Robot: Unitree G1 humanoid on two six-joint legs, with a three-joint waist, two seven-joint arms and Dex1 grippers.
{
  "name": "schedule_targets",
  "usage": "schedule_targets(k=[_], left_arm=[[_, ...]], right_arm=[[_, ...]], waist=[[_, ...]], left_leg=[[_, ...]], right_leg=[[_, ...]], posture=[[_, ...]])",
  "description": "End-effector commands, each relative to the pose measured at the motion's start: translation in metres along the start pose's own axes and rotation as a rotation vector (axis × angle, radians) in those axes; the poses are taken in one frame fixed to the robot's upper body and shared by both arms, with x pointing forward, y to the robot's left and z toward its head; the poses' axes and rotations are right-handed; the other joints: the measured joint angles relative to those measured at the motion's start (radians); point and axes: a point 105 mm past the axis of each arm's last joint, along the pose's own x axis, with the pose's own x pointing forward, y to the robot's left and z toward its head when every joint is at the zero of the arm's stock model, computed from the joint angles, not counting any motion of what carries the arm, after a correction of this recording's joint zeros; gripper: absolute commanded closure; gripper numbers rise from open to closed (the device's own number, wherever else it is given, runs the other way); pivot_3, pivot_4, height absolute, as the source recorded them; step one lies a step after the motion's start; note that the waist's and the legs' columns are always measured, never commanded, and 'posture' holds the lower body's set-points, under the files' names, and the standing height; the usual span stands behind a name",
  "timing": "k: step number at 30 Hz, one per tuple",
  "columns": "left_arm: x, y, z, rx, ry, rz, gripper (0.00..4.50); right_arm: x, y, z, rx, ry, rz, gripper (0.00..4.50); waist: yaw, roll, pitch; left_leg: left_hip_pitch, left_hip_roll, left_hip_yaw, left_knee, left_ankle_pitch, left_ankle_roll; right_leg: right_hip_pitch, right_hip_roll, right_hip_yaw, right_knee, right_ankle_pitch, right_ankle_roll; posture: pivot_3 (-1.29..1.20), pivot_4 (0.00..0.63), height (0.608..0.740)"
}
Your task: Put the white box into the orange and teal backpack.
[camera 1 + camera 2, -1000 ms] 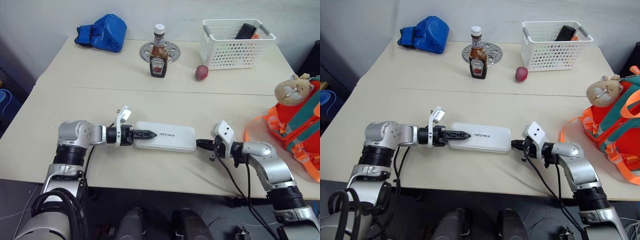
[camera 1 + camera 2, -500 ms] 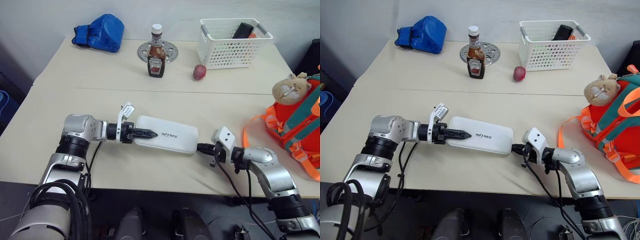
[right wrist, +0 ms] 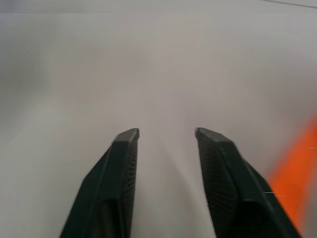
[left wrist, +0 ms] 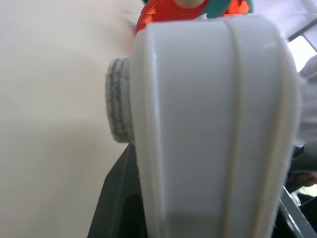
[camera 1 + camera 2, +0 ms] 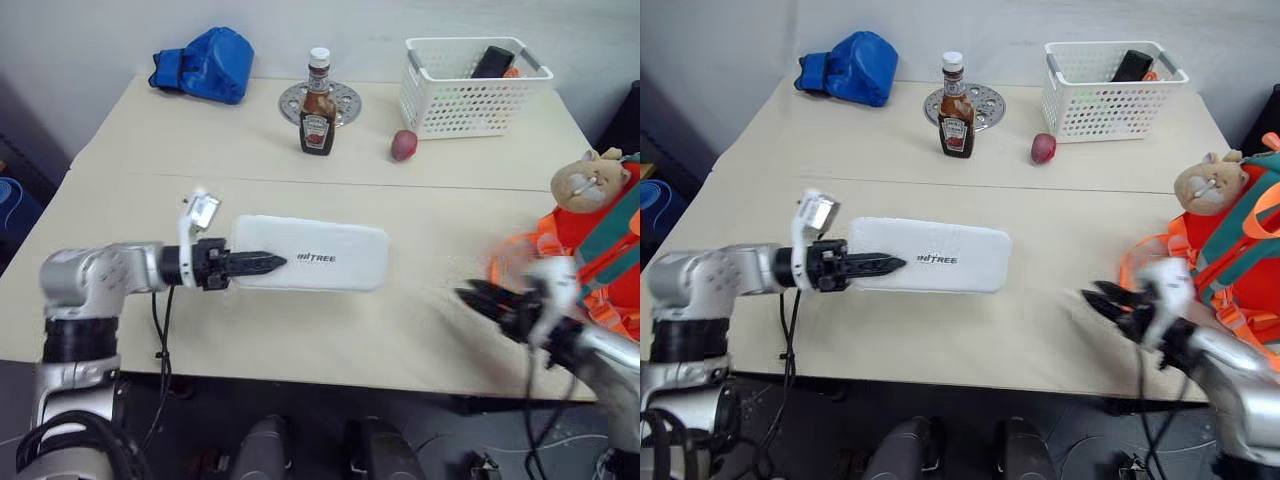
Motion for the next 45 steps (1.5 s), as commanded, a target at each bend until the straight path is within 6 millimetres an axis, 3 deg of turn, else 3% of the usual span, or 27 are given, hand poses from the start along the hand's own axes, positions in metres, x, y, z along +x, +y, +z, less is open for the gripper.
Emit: schedule_targets(k=[1,5,11,20,27,30,36,41,45], left_arm=[[-0.008,-0.021,0.012,0.123,-0.117,0.011,3.18],[-0.009,-0.037,0.019,0.204,-0.235,0.043,3.18],[-0.002,-0.051,0.03,0.252,-0.292,0.041,3.18],[0.005,-0.056,0.032,0.277,-0.286,0.046,3.18],[0.0,-0.056,0.037,0.299,-0.295,0.075,3.18],[-0.008,-0.051,0.038,0.304,-0.301,0.128,3.18],[-0.017,-0.043,0.037,0.3,-0.317,0.187,3.18],[-0.027,-0.034,0.044,0.302,-0.35,0.243,3.18],[-0.04,-0.021,0.054,0.294,-0.393,0.308,3.18]], right_arm=[[-0.042,-0.017,0.016,0.014,-0.075,-0.143,1.53],[-0.077,-0.038,0.022,0.125,-0.145,-0.263,0.14],[-0.086,-0.071,0.033,0.175,-0.195,-0.379,0.02],[-0.029,-0.087,0.056,0.194,-0.271,-0.304,0.02],[0.009,-0.1,0.062,0.195,-0.331,-0.299,0.02],[0.019,-0.094,0.069,0.188,-0.371,-0.236,0.65],[0.028,-0.072,0.073,0.142,-0.356,-0.097,2.72],[0.038,-0.039,0.083,0.125,-0.343,0.101,4.34],[0.04,0.013,0.085,0.094,-0.262,0.401,4.48]], waist=[[-0.001,0.0,0.0],[-0.004,0.0,0.0],[-0.007,0.0,0.0],[-0.007,-0.001,0.0],[-0.005,-0.001,0.0],[-0.006,-0.001,0.0],[-0.006,-0.001,0.0],[-0.009,0.0,0.0],[-0.009,0.0,0.0]], left_leg=[[0.0,0.0,0.0,0.0,0.0,0.0],[0.001,0.0,0.0,0.0,-0.001,0.003],[0.003,-0.001,0.003,0.0,0.001,0.002],[0.003,-0.001,0.004,0.0,0.002,0.0],[0.003,-0.001,0.005,0.0,0.002,0.0],[0.003,0.0,0.005,-0.001,0.002,0.0],[0.003,0.0,0.005,-0.001,0.002,0.0],[0.003,0.0,0.005,-0.001,0.002,0.0],[0.003,0.001,0.005,-0.002,0.002,0.0]], right_leg=[[0.0,0.0,0.0,0.0,0.0,0.0],[0.001,0.0,0.001,0.0,0.0,0.0],[0.001,0.001,0.004,0.001,0.0,0.0],[0.0,0.003,0.006,0.001,0.0,0.0],[0.0,0.004,0.007,0.001,0.0,0.0],[0.0,0.004,0.007,0.001,0.0,0.0],[0.0,0.004,0.007,0.001,0.0,0.0],[0.0,0.004,0.007,0.001,0.0,0.0],[-0.001,0.004,0.007,0.001,0.0,0.0]], posture=[[0.0,0.15,0.74],[0.0,0.15,0.74],[0.0,0.15,0.74],[0.0,0.15,0.74],[0.0,0.15,0.74],[0.0,0.15,0.74],[0.0,0.15,0.74],[0.0,0.15,0.74],[0.0,0.15,0.74]])
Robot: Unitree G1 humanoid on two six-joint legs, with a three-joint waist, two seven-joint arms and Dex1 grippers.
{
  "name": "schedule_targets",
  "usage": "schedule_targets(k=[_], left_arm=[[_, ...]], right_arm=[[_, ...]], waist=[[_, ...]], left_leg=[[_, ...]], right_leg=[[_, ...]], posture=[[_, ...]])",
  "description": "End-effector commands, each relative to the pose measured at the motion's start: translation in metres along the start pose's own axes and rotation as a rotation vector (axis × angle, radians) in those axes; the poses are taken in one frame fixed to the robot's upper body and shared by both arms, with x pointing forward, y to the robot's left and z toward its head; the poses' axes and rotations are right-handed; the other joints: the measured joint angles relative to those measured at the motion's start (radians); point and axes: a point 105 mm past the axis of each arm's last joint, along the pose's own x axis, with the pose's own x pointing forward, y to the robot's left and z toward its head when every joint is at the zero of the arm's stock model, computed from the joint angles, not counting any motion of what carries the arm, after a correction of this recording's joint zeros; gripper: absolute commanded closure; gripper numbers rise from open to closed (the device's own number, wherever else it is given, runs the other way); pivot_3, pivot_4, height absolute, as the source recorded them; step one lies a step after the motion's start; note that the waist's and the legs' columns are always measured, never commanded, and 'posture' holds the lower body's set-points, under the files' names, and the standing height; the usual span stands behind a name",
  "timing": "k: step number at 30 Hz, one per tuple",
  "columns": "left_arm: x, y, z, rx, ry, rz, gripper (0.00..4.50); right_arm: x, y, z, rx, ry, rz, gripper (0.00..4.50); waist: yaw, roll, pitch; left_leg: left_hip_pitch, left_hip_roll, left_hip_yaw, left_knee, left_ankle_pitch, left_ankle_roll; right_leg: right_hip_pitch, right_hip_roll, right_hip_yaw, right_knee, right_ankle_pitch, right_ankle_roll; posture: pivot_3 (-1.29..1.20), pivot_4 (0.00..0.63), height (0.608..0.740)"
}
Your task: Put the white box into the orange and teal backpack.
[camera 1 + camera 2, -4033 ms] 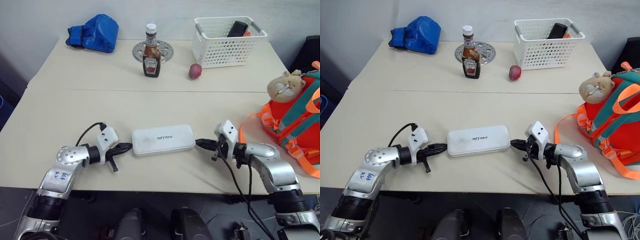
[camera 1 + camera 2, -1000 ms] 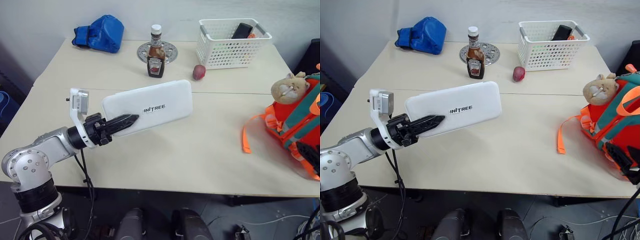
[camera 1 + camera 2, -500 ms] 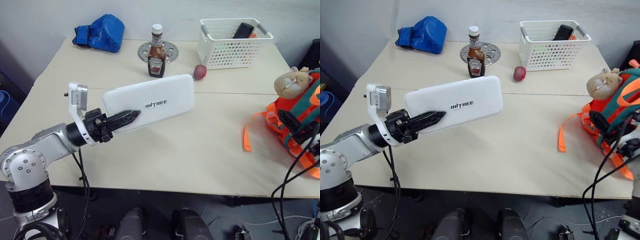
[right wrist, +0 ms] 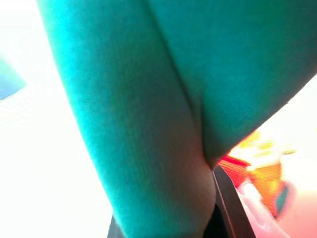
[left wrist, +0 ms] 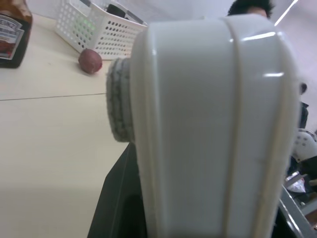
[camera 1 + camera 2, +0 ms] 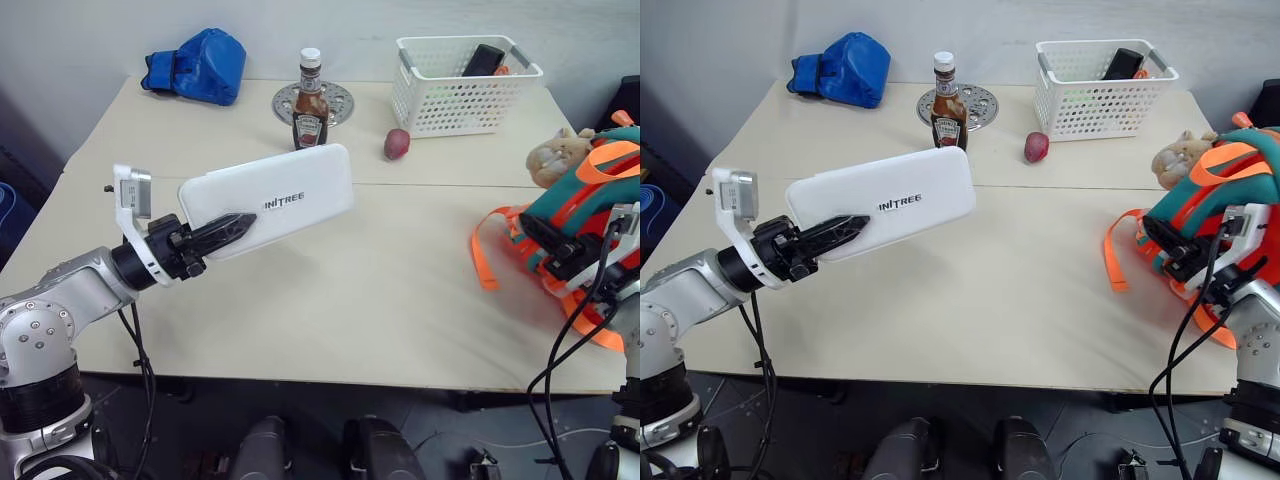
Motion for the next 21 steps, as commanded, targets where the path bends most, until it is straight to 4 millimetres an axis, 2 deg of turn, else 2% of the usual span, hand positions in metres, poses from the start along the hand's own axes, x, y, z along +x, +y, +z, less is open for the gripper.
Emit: schedule_targets(k=[1,3,9,13,19,21], left_arm=[[-0.009,0.009,0.02,0.055,-0.067,0.047,3.18],[-0.012,0.016,0.023,0.071,-0.062,0.074,3.18],[-0.018,0.025,0.035,0.128,-0.051,0.099,3.18],[-0.022,0.013,0.048,0.163,-0.057,0.041,3.18],[-0.023,0.006,0.052,0.201,-0.034,0.008,3.18],[-0.02,-0.004,0.044,0.232,0.025,-0.046,3.18]], right_arm=[[0.006,0.053,0.009,-0.021,0.052,0.298,4.48],[0.007,0.075,0.009,-0.012,0.096,0.43,4.48],[0.002,0.121,0.013,-0.02,0.207,0.687,4.48],[-0.021,0.153,0.015,0.013,0.341,0.941,4.48],[-0.04,0.178,0.019,0.038,0.474,1.166,4.48],[-0.046,0.181,0.02,0.054,0.512,1.225,4.48]], waist=[[0.0,0.0,0.0],[-0.005,0.0,0.0],[-0.007,-0.001,0.001],[0.0,-0.001,0.001],[0.001,-0.001,0.001],[0.002,-0.003,0.002]], left_leg=[[0.0,0.0,0.0,0.0,0.0,0.0],[0.0,0.0,0.0,-0.001,0.0,0.0],[-0.002,0.0,0.0,-0.001,-0.001,0.0],[-0.003,0.0,-0.001,-0.001,-0.002,0.001],[-0.004,0.0,-0.001,-0.001,-0.004,0.002],[-0.004,0.0,-0.001,-0.001,-0.004,0.002]], right_leg=[[0.0,0.0,0.0,0.0,0.0,0.0],[-0.001,0.0,0.0,0.0,0.0,0.0],[-0.002,-0.001,-0.001,-0.001,0.0,0.0],[-0.003,-0.002,-0.001,-0.003,0.0,0.0],[-0.002,-0.002,-0.002,-0.005,0.0,0.0],[-0.002,-0.002,-0.002,-0.005,0.0,0.0]], posture=[[0.0,0.15,0.74],[0.0,0.15,0.74],[0.0,0.15,0.74],[0.0,0.15,0.74],[0.0,0.15,0.74],[0.0,0.15,0.74]])
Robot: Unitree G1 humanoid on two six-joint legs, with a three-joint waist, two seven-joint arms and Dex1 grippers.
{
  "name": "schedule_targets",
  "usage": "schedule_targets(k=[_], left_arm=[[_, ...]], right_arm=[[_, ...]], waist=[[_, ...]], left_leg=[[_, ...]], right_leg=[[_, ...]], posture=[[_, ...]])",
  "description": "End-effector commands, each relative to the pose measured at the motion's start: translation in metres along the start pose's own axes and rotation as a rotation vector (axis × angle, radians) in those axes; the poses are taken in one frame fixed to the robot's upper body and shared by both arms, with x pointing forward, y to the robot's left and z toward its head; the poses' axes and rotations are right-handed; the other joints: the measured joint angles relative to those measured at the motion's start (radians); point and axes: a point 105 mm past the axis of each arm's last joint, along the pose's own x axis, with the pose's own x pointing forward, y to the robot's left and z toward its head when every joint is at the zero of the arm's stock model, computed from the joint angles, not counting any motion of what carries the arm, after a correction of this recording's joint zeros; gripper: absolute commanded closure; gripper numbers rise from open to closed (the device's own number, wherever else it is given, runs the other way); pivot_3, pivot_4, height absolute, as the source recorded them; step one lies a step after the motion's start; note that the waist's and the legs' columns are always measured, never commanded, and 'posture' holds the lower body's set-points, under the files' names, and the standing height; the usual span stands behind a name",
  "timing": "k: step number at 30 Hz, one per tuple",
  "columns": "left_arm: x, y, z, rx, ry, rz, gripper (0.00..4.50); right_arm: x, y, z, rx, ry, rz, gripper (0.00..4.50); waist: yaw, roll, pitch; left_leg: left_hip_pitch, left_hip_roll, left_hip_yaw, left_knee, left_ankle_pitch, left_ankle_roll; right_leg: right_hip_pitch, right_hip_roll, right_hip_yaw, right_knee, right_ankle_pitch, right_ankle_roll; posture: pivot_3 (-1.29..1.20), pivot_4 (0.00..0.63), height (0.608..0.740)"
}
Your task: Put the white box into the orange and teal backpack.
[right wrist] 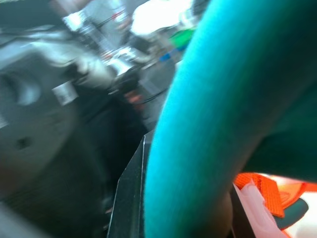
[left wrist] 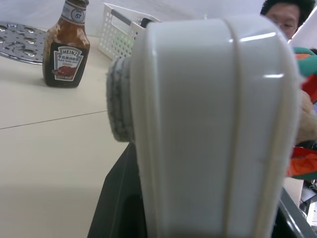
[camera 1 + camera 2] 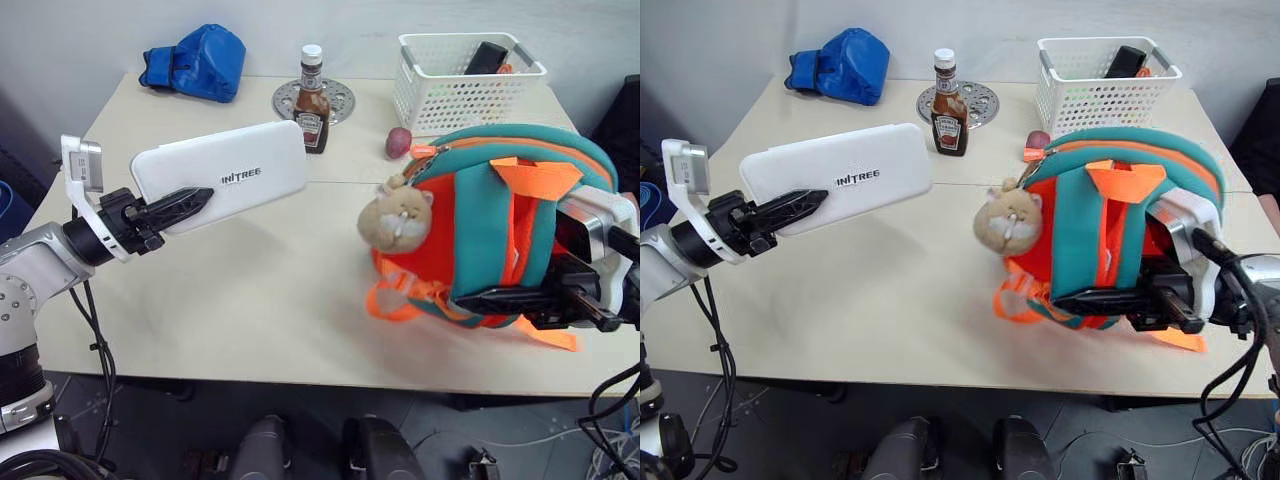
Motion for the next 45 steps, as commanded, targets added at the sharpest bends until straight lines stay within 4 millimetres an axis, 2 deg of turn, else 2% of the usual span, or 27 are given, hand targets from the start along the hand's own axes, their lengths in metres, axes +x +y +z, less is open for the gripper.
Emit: schedule_targets(k=[1,11,15,22,28,33,35,39,42,45], left_arm=[[0.001,-0.028,0.011,0.12,0.031,-0.125,3.18],[0.027,-0.071,0.0,0.234,0.125,-0.384,3.18],[0.034,-0.068,0.0,0.282,0.148,-0.395,3.18],[0.054,-0.059,-0.024,0.43,0.359,-0.522,3.18],[0.067,-0.053,-0.027,0.531,0.424,-0.57,3.18],[0.103,-0.06,-0.018,0.583,0.348,-0.561,3.18],[0.11,-0.067,-0.021,0.57,0.34,-0.587,3.18],[0.128,-0.082,-0.042,0.558,0.359,-0.613,3.18],[0.126,-0.086,-0.054,0.579,0.402,-0.643,3.18],[0.117,-0.071,-0.046,0.614,0.425,-0.598,3.18]], right_arm=[[0.005,0.022,0.006,-0.014,0.062,0.157,4.48],[0.001,0.0,-0.009,-0.003,0.112,0.118,4.48],[0.001,-0.006,-0.013,-0.006,0.126,0.106,4.48],[0.005,-0.015,-0.015,-0.013,0.138,0.097,4.48],[0.008,-0.017,-0.014,-0.011,0.125,0.102,4.48],[0.015,-0.015,-0.018,-0.024,0.125,0.11,4.48],[0.017,-0.014,-0.017,-0.031,0.123,0.112,4.48],[0.02,-0.013,-0.016,-0.044,0.119,0.115,4.48],[0.021,-0.013,-0.017,-0.049,0.12,0.113,4.48],[0.019,-0.014,-0.019,-0.051,0.131,0.094,4.48]], waist=[[0.0,-0.001,0.001],[0.003,-0.001,0.001],[0.001,-0.001,0.001],[0.005,-0.001,0.001],[0.005,-0.001,0.001],[0.009,-0.001,0.001],[0.01,-0.001,0.001],[0.01,-0.001,0.001],[0.009,-0.001,0.001],[0.007,-0.001,0.001]], left_leg=[[0.0,0.0,0.0,0.0,0.0,0.0],[0.0,-0.001,-0.001,0.001,0.0,0.0],[0.0,-0.001,0.0,0.001,0.0,0.001],[0.0,-0.001,-0.001,0.002,0.0,0.0],[-0.001,-0.001,0.0,0.003,0.0,0.001],[-0.001,-0.001,-0.001,0.004,0.0,0.002],[-0.002,-0.001,-0.001,0.006,0.0,0.003],[-0.002,-0.001,-0.001,0.008,-0.002,0.006],[-0.002,-0.001,-0.002,0.009,-0.003,0.007],[-0.002,-0.001,-0.002,0.01,-0.002,0.006]], right_leg=[[0.0,0.0,0.0,0.0,0.0,0.0],[0.001,-0.001,-0.001,-0.001,0.0,0.0],[0.001,-0.001,-0.001,0.0,0.0,0.0],[0.001,0.0,-0.002,0.0,0.0,0.0],[0.002,-0.001,-0.002,-0.001,0.0,0.0],[0.002,-0.001,-0.003,0.001,0.0,0.0],[0.002,-0.001,-0.003,0.001,0.0,0.001],[0.003,-0.001,-0.003,0.001,0.001,0.002],[0.003,-0.001,-0.003,0.001,0.001,0.002],[0.004,-0.001,-0.003,0.002,0.001,0.002]], posture=[[0.0,0.15,0.74],[0.0,0.15,0.74],[0.0,0.15,0.74],[0.0,0.15,0.74],[0.0,0.15,0.74],[0.0,0.15,0.74],[0.0,0.15,0.74],[0.0,0.15,0.74],[0.0,0.15,0.74],[0.0,0.15,0.74]])
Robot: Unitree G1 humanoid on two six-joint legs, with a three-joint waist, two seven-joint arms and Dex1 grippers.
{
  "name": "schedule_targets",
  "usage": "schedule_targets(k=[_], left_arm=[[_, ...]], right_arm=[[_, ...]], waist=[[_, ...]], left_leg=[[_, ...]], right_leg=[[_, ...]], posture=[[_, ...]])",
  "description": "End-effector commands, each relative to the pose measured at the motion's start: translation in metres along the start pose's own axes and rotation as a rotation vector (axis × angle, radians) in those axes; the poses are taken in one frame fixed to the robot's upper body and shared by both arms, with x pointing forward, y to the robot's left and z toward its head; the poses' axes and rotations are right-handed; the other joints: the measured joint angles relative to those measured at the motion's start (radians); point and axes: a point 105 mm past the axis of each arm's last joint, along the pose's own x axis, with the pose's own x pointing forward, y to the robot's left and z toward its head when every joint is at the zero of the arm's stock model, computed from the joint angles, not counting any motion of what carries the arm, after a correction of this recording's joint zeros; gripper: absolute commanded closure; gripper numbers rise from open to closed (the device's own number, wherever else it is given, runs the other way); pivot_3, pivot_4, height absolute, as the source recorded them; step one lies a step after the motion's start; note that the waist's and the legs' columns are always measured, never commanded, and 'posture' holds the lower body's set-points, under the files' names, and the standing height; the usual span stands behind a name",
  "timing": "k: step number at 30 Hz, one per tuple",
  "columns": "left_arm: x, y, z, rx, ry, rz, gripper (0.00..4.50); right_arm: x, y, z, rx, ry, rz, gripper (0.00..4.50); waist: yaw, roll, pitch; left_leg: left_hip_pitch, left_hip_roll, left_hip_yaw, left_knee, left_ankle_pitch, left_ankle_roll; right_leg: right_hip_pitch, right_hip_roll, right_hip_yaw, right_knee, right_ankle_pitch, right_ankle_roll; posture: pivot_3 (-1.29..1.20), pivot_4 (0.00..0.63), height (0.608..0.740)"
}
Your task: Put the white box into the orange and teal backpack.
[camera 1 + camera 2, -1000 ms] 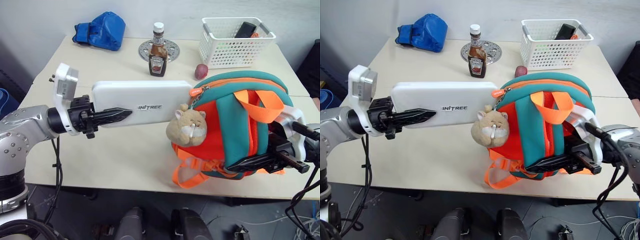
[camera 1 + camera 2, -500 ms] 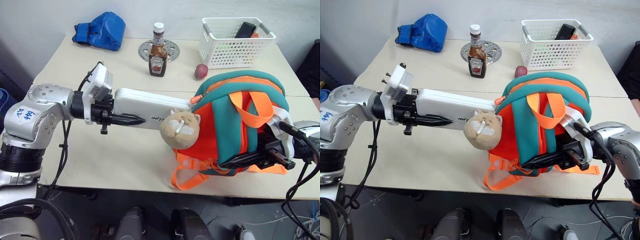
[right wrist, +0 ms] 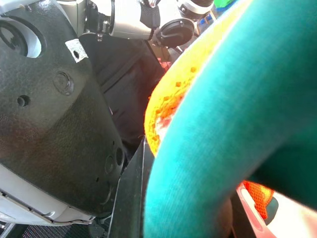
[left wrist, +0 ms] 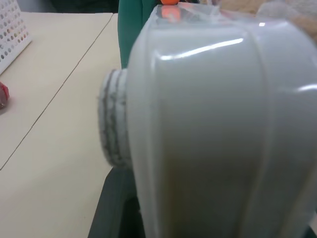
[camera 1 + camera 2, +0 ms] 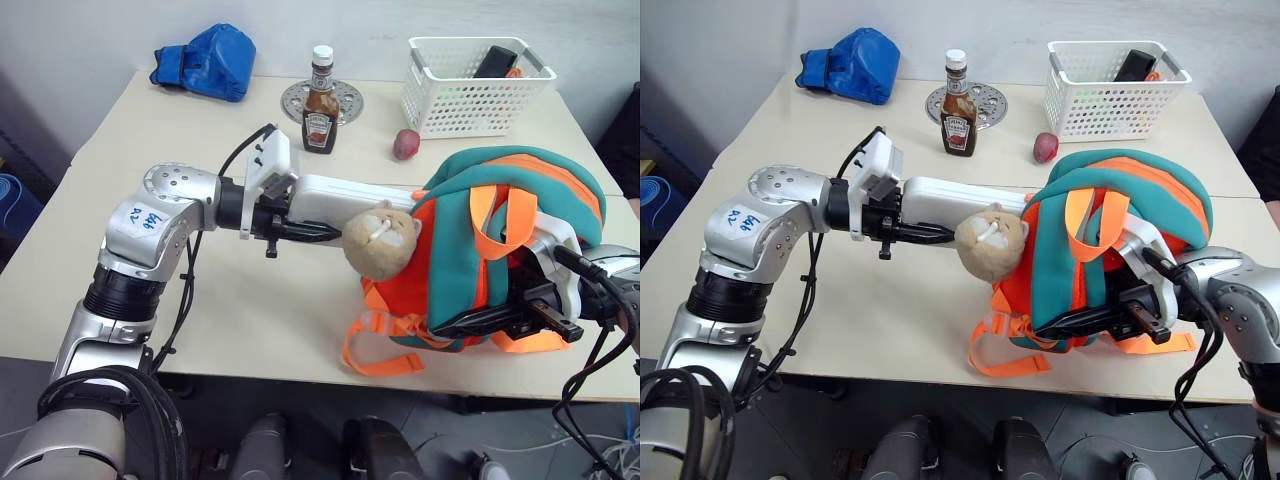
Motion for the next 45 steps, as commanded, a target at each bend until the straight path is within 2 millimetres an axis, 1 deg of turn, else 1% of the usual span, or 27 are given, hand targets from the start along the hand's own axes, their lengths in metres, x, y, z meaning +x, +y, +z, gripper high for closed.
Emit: schedule_targets(k=[1,5,8,11,13,16,19,21,24,26,27,32,34,36,38,40,44,45], left_arm=[[-0.009,-0.005,-0.002,0.06,0.062,-0.04,3.18],[-0.04,-0.004,-0.006,0.065,0.142,-0.064,3.18],[-0.062,-0.003,-0.004,0.071,0.209,-0.096,3.18],[-0.071,-0.003,-0.003,0.082,0.259,-0.123,3.18],[-0.068,-0.003,-0.003,0.096,0.268,-0.142,3.18],[-0.059,0.0,0.002,0.106,0.237,-0.14,3.18],[-0.034,0.011,0.01,0.132,0.154,-0.071,3.18],[-0.022,0.016,0.015,0.131,0.097,-0.031,3.18],[-0.009,0.012,0.028,0.086,-0.036,-0.014,3.18],[-0.003,0.008,0.031,0.053,-0.092,-0.008,3.18],[-0.001,0.005,0.031,0.037,-0.112,-0.015,3.18],[0.021,-0.018,0.012,-0.005,-0.106,-0.123,3.18],[0.031,-0.022,0.005,-0.021,-0.097,-0.167,3.18],[0.04,-0.022,-0.002,-0.021,-0.065,-0.195,3.18],[0.041,-0.018,-0.01,0.012,-0.004,-0.204,3.18],[0.036,-0.012,-0.013,0.042,0.03,-0.189,3.18],[0.005,-0.002,-0.011,0.064,0.087,-0.18,3.18],[-0.009,0.003,-0.01,0.075,0.117,-0.166,3.18]], right_arm=[[0.005,0.006,0.001,-0.037,0.023,0.028,4.48],[0.001,0.006,-0.002,-0.031,0.032,0.015,4.48],[0.0,0.007,-0.003,-0.029,0.034,0.014,4.48],[0.001,0.007,-0.003,-0.03,0.032,0.013,4.48],[0.003,0.007,-0.003,-0.032,0.03,0.015,4.48],[0.004,0.007,-0.004,-0.034,0.026,0.016,4.48],[0.006,0.007,-0.003,-0.039,0.021,0.017,4.48],[0.007,0.008,-0.002,-0.041,0.02,0.018,4.48],[0.007,0.009,-0.002,-0.041,0.019,0.019,4.48],[0.008,0.009,-0.003,-0.042,0.019,0.018,4.48],[0.008,0.009,-0.003,-0.041,0.018,0.019,4.48],[0.008,0.008,-0.003,-0.04,0.02,0.02,4.48],[0.009,0.008,-0.003,-0.041,0.024,0.026,4.48],[0.01,0.008,-0.003,-0.047,0.038,0.033,4.48],[0.009,0.008,-0.001,-0.052,0.041,0.031,4.48],[0.008,0.008,0.001,-0.052,0.036,0.029,4.48],[0.004,0.01,0.001,-0.052,0.041,0.017,4.48],[0.002,0.01,0.001,-0.049,0.042,0.006,4.48]], waist=[[-0.001,0.0,0.0],[-0.01,0.0,0.0],[-0.013,0.0,0.0],[-0.011,0.0,0.0],[-0.006,0.0,0.0],[0.0,0.0,0.0],[0.008,0.0,0.0],[0.014,0.0,0.0],[0.014,0.0,0.0],[0.014,0.0,0.0],[0.013,0.0,0.0],[0.012,0.0,0.0],[0.013,0.0,0.0],[0.021,0.0,0.0],[0.023,0.0,0.0],[0.023,0.0,0.0],[0.017,0.0,0.0],[0.012,0.0,0.0]], left_leg=[[0.0,0.0,0.0,0.0,0.0,0.0],[0.0,0.001,0.0,0.0,0.0,0.0],[0.001,0.001,0.0,0.0,0.0,-0.001],[0.001,0.001,0.0,0.0,0.0,-0.001],[0.001,0.001,0.0,0.0,-0.002,0.002],[0.0,0.001,0.0,0.0,-0.003,0.003],[-0.001,0.001,-0.001,0.005,-0.003,0.004],[-0.002,0.001,-0.001,0.008,-0.005,0.007],[-0.003,0.0,-0.001,0.009,-0.006,0.008],[-0.003,0.0,-0.001,0.009,-0.006,0.008],[-0.003,0.0,-0.001,0.009,-0.005,0.007],[-0.003,0.0,-0.001,0.009,-0.003,0.004],[-0.003,0.0,-0.001,0.009,-0.003,0.004],[-0.002,0.0,-0.001,0.009,-0.003,0.004],[-0.003,0.0,-0.001,0.01,-0.003,0.005],[-0.003,0.0,-0.001,0.01,-0.004,0.005],[-0.003,0.0,-0.001,0.009,-0.004,0.005],[-0.002,0.0,0.0,0.008,-0.004,0.005]], right_leg=[[0.0,0.0,0.0,0.0,0.0,0.0],[0.0,0.001,0.0,0.0,0.0,0.0],[0.0,0.001,0.0,0.001,0.0,-0.001],[-0.001,0.001,0.0,0.001,0.0,-0.001],[-0.001,0.001,0.0,0.001,0.0,-0.001],[-0.001,0.0,0.0,0.001,0.0,-0.001],[0.0,0.0,-0.001,0.001,0.0,-0.001],[0.0,0.0,0.0,0.002,0.0,0.0],[0.0,-0.001,0.0,0.001,0.001,0.002],[0.0,-0.001,0.0,0.002,0.001,0.002],[0.0,-0.001,0.0,0.002,0.001,0.002],[0.0,0.0,0.0,0.002,0.001,0.002],[0.001,0.0,0.0,0.002,0.001,0.002],[0.001,-0.001,0.0,0.002,0.001,0.002],[0.001,-0.001,0.0,0.001,0.001,0.002],[0.001,-0.001,0.0,0.0,0.001,0.003],[0.001,-0.001,0.0,0.0,0.001,0.003],[0.001,0.0,0.0,0.0,0.001,0.003]], posture=[[0.0,0.15,0.74],[0.0,0.15,0.74],[0.0,0.15,0.74],[0.0,0.15,0.74],[0.0,0.15,0.74],[0.0,0.15,0.74],[0.0,0.15,0.74],[0.0,0.15,0.74],[0.0,0.15,0.74],[0.0,0.15,0.74],[0.0,0.15,0.74],[0.0,0.15,0.74],[0.0,0.15,0.74],[0.0,0.15,0.74],[0.0,0.15,0.74],[0.0,0.15,0.74],[0.0,0.15,0.74],[0.0,0.15,0.74]])
